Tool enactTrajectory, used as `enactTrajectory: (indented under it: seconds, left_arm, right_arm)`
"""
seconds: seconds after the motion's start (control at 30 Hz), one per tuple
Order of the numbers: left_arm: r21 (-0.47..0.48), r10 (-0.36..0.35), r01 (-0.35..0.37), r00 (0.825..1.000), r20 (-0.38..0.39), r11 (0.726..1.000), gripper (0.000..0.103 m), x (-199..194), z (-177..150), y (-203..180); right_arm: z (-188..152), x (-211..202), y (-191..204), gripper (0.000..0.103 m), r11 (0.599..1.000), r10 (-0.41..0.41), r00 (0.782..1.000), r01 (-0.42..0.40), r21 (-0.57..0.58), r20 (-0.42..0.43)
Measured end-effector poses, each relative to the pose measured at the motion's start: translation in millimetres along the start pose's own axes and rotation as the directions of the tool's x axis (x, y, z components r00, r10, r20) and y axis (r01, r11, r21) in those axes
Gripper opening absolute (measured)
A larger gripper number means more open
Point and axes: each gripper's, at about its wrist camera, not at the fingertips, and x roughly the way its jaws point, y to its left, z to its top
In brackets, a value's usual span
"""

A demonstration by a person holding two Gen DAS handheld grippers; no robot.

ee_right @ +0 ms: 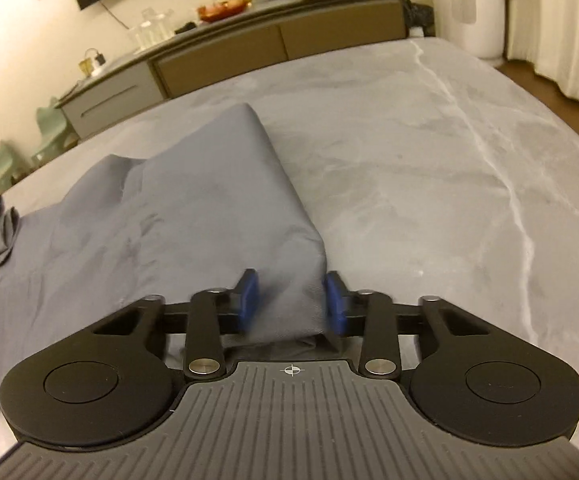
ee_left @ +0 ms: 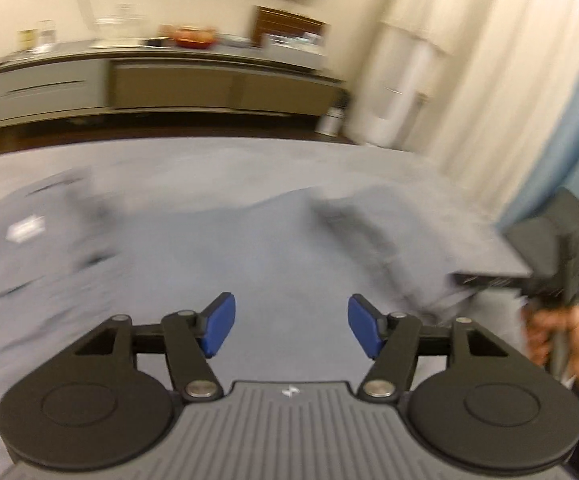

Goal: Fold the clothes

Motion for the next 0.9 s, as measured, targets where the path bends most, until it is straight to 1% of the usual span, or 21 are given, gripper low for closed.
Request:
enactTrajectory:
  seconds: [0.03, 0.07, 0.17, 0.23, 0.27, 0.33, 0.37, 0.4, 0.43, 0.47, 0.5, 0.53, 0.57, 0.6, 0.63, 0.73, 0.8, 0.87, 0.9]
  left_arm:
    - [0.020, -0.020, 0.020, 1.000, -0.009, 1.000, 0.070, 15, 13, -20]
    - [0.046, -0.030, 0.031, 0.999, -0.017, 0.998, 0.072, 33, 27, -41]
    - [0.057, -0.031, 0.035, 0.997, -0.065, 0.998, 0.074, 90, 62, -90]
    - [0.054, -0.049, 0.056, 0.990, -0.129, 0.997, 0.079, 132, 80, -111]
    - [0.058, -0.046, 0.057, 0.984, -0.172, 0.997, 0.079, 154, 87, -119]
    - [0.074, -0.002, 0.019, 0.973, -0.231, 0.997, 0.079, 192, 93, -130]
    - [0.073, 0.007, 0.012, 0.968, -0.252, 0.997, 0.079, 205, 94, -132]
    - [0.066, 0.004, 0.015, 0.963, -0.271, 0.998, 0.075, 213, 93, -131]
    - [0.060, 0.000, 0.018, 0.957, -0.289, 0.998, 0.049, 222, 92, -130]
    - [0.041, -0.022, 0.035, 0.955, -0.295, 0.999, 0.034, 221, 90, -124]
    - [0.029, -0.043, 0.053, 0.960, -0.277, 0.998, 0.025, 211, 88, -117]
    - [0.024, -0.055, 0.062, 0.969, -0.239, 0.998, 0.022, 196, 86, -109]
    - [0.019, -0.064, 0.069, 0.979, -0.195, 0.997, 0.020, 179, 84, -100]
    - [-0.007, -0.080, 0.080, 0.985, -0.150, 0.997, 0.019, 159, 80, -86]
    - [-0.053, -0.098, 0.093, 0.989, -0.107, 0.994, 0.018, 137, 73, -67]
    - [-0.179, -0.085, 0.081, 0.996, -0.015, 0.981, 0.019, 77, 34, -2]
    - [-0.246, -0.034, 0.028, 0.999, -0.020, 0.969, 0.019, 60, 4, 37]
    - [-0.306, 0.014, -0.030, 0.998, -0.056, 0.952, 0.019, 64, -20, 68]
    - [-0.317, 0.029, -0.051, 0.997, -0.073, 0.947, 0.021, 68, -26, 75]
  right_arm:
    - [1, -4, 3, 0.017, 1.000, -0.005, 1.000, 0.005, -0.015, 0.020]
    - [2, -12, 8, 0.015, 0.999, -0.004, 0.999, 0.005, -0.034, 0.045]
    - [1, -33, 34, 0.011, 0.991, -0.008, 0.994, 0.022, -0.128, 0.111]
    - [-4, -39, 52, 0.011, 0.979, -0.024, 0.989, 0.054, -0.199, 0.146]
    - [-6, -41, 60, 0.011, 0.970, -0.031, 0.986, 0.069, -0.234, 0.164]
    - [-11, -46, 72, 0.010, 0.951, -0.031, 0.981, 0.087, -0.296, 0.190]
    - [-13, -47, 77, 0.010, 0.943, -0.025, 0.980, 0.089, -0.322, 0.198]
    - [-15, -49, 80, 0.009, 0.938, -0.010, 0.979, 0.079, -0.338, 0.201]
    - [-16, -50, 84, 0.009, 0.933, 0.006, 0.979, 0.068, -0.354, 0.204]
    - [-17, -51, 87, 0.008, 0.928, 0.021, 0.978, 0.058, -0.369, 0.207]
    - [-17, -53, 92, 0.007, 0.924, 0.039, 0.976, 0.046, -0.381, 0.212]
    - [-16, -56, 97, 0.007, 0.919, 0.058, 0.974, 0.033, -0.392, 0.218]
    - [-16, -62, 105, 0.007, 0.916, 0.089, 0.969, 0.011, -0.402, 0.229]
    - [-16, -67, 113, 0.006, 0.911, 0.120, 0.963, -0.011, -0.412, 0.240]
    - [-16, -73, 122, 0.006, 0.906, 0.152, 0.956, -0.033, -0.423, 0.249]
    - [-27, -88, 165, 0.006, 0.866, 0.268, 0.934, -0.127, -0.484, 0.235]
    - [-41, -83, 201, 0.006, 0.827, 0.312, 0.932, -0.171, -0.536, 0.183]
    - [-58, -62, 236, 0.006, 0.786, 0.305, 0.944, -0.176, -0.593, 0.123]
    - [-69, -48, 253, 0.006, 0.760, 0.286, 0.953, -0.164, -0.629, 0.098]
